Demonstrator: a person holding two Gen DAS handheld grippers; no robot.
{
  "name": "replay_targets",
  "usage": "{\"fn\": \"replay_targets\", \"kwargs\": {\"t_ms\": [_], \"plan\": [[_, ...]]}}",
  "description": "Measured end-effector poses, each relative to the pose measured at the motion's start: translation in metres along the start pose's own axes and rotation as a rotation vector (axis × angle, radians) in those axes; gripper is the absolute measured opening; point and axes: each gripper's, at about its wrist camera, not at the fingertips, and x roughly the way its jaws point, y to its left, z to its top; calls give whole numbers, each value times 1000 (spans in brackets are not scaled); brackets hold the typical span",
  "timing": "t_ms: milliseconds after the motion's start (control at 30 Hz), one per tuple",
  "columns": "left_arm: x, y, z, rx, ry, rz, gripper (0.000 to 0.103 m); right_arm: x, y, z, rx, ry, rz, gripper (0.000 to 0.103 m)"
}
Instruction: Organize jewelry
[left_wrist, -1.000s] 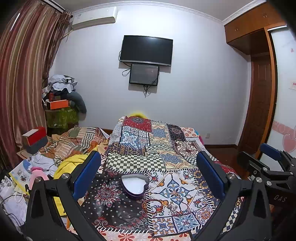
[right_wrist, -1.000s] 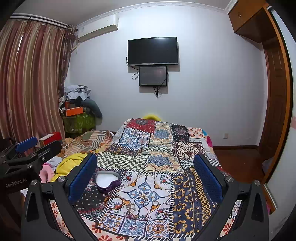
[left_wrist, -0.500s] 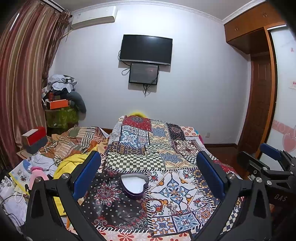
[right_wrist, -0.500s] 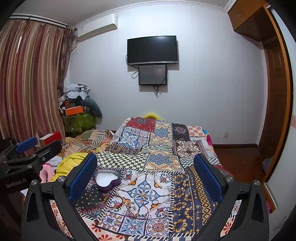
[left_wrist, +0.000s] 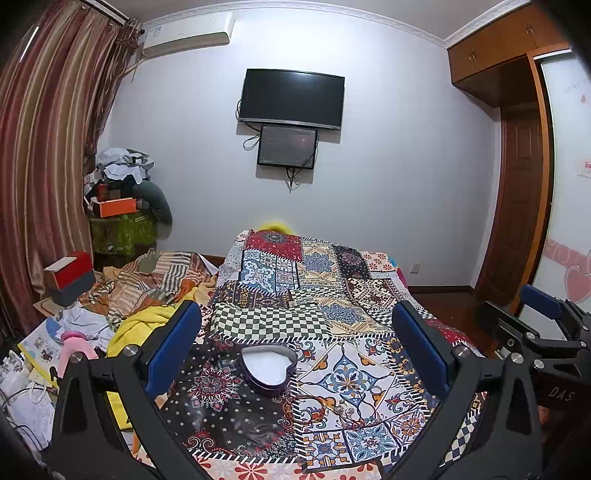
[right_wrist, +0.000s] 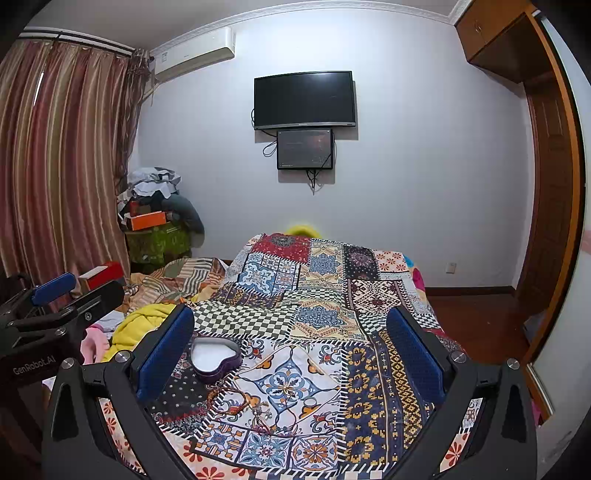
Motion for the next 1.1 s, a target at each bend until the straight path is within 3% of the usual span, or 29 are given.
{"fn": "replay_targets", "kwargs": {"t_ms": [700,1100], "plan": [[3,1,-2,2,11,-1,103,5,-3,-2,1,15,1,103],[29,4,-9,1,83,-9,103,29,-12,-15,4,90,-17,103]]}}
